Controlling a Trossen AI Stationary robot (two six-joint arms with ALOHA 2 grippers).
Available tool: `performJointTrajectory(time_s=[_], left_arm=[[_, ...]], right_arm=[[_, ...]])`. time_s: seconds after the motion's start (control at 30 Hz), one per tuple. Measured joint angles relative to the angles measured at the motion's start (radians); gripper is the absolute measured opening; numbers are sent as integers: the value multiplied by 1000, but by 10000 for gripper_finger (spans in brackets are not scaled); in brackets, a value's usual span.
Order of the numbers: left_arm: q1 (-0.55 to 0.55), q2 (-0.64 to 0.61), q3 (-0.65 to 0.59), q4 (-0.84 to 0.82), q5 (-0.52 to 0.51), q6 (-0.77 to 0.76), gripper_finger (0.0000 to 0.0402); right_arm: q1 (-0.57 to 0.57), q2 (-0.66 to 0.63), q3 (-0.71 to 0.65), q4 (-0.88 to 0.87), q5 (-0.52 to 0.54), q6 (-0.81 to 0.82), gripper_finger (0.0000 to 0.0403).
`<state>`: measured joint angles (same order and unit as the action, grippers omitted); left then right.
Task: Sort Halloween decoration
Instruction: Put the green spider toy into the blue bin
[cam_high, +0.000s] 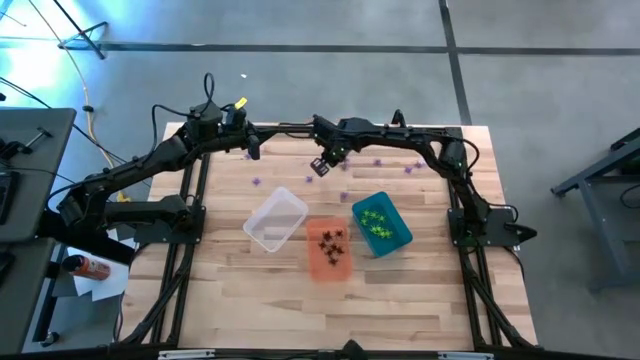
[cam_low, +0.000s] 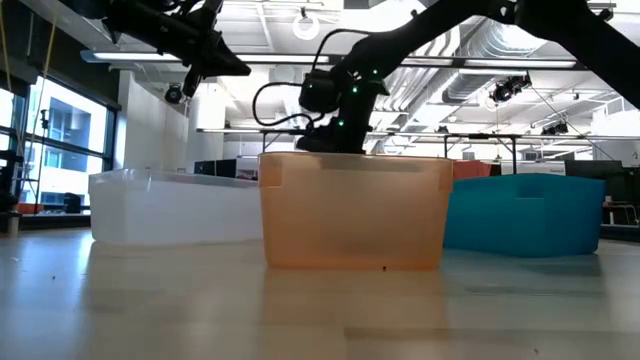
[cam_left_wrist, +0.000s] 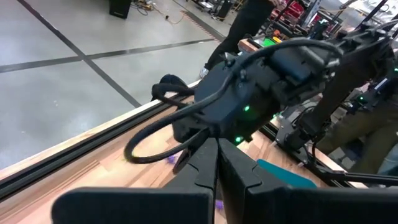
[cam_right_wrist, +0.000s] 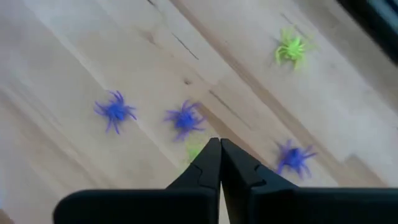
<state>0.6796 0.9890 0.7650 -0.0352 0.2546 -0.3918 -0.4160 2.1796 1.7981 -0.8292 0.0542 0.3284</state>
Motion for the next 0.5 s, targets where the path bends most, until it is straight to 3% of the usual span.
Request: performJointTrajectory(time_s=[0.13, 0.3, 0.4, 0.5], left_arm=[[0, 0, 0, -9, 0, 0, 0], [0, 0, 0, -14, -1, 1, 0], [1, 0, 0, -14, -6, 1, 0], [1, 0, 0, -13, -6, 1, 0]], right_arm=[[4, -72, -64, 23, 16, -75, 1], [4, -262, -326, 188, -11, -30, 0], [-6, -368, -465, 285, -99, 82, 0], [-13, -404, -504, 342, -205, 62, 0]])
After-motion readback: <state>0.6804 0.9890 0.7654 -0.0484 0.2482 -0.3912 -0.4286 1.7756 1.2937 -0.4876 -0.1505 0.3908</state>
